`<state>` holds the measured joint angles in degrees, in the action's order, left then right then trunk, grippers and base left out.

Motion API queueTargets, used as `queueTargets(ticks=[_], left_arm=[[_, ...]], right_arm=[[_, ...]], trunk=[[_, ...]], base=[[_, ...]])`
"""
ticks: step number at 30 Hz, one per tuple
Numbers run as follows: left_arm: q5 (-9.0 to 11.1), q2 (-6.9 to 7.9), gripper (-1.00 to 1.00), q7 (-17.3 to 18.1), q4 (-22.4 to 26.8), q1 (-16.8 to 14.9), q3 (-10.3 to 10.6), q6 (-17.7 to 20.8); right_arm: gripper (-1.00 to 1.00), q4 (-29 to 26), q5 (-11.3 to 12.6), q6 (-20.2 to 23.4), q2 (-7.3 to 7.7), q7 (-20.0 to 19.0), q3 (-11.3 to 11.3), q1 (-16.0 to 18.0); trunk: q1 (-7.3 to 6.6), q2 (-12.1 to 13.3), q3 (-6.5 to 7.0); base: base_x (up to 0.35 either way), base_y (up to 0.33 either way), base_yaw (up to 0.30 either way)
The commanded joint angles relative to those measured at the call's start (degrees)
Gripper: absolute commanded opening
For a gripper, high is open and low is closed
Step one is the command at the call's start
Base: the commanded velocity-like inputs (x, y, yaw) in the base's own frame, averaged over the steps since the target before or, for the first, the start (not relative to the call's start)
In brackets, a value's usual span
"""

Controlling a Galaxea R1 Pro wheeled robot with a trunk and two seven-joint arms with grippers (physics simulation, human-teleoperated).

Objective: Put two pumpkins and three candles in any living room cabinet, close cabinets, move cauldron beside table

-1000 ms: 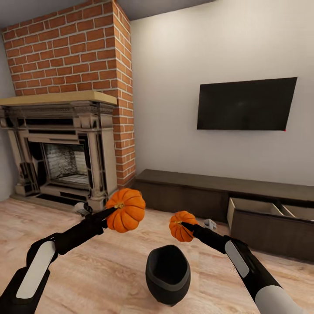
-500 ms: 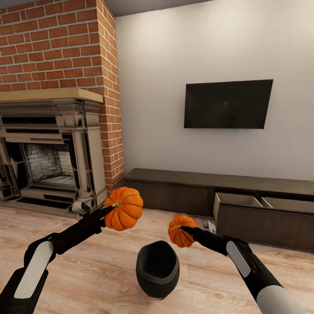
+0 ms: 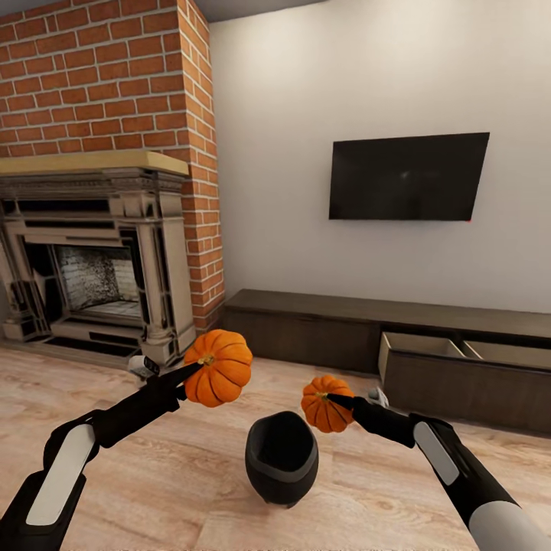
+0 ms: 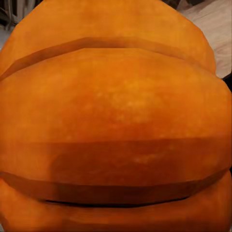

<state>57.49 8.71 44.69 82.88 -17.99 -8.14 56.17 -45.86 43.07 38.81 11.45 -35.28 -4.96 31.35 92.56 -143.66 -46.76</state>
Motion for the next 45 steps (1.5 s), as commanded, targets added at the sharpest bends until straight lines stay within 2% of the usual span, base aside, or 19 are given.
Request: queueTargets(ticks=[1,8,15,31,36,45], left_arm=[[0.04,0.0,-1.0,0.22,0.0,-0.04,-0.04,0.25],[0.08,0.0,-1.0,0.22,0.0,-0.03,-0.1,0.25],[0.15,0.05,-1.0,0.22,0.0,-0.03,-0.07,0.25],[0.29,0.06,-1.0,0.22,0.0,-0.03,-0.04,0.25],[0.17,0.0,-1.0,0.22,0.07,-0.03,-0.03,0.25],[0.16,0.03,-1.0,0.3,0.09,-0.03,-0.03,0.25]], right_arm=[[-1.0,-0.01,0.35,0.12,0.06,-0.29,-0.16,0.03],[-1.0,-0.01,0.44,-0.04,0.18,-1.38,-0.15,0.04],[-1.0,0.03,0.44,-0.05,0.78,-2.2,-0.14,0.03],[-1.0,0.05,0.44,-0.05,0.94,-2.38,-0.17,0.03],[-1.0,0.05,0.3,-0.05,1.03,-4.25,-0.22,0.03],[-1.0,0.07,0.35,-0.07,1.55,-4.7,-0.23,0.03]], trunk=[[-0.01,-0.03,-0.09],[-0.01,-0.03,-0.17],[-0.01,-0.03,-0.4],[-0.01,-0.03,-1.12],[-0.01,-0.03,-1.46],[-0.01,-0.03,-2.12]], base=[[-0.001,0.0,0.001],[0.0,0.0,-0.069],[0.0,0.0,-0.24],[0.0,0.0,-0.249],[0.0,0.0,-0.214],[0.0,0.0,-0.201]])
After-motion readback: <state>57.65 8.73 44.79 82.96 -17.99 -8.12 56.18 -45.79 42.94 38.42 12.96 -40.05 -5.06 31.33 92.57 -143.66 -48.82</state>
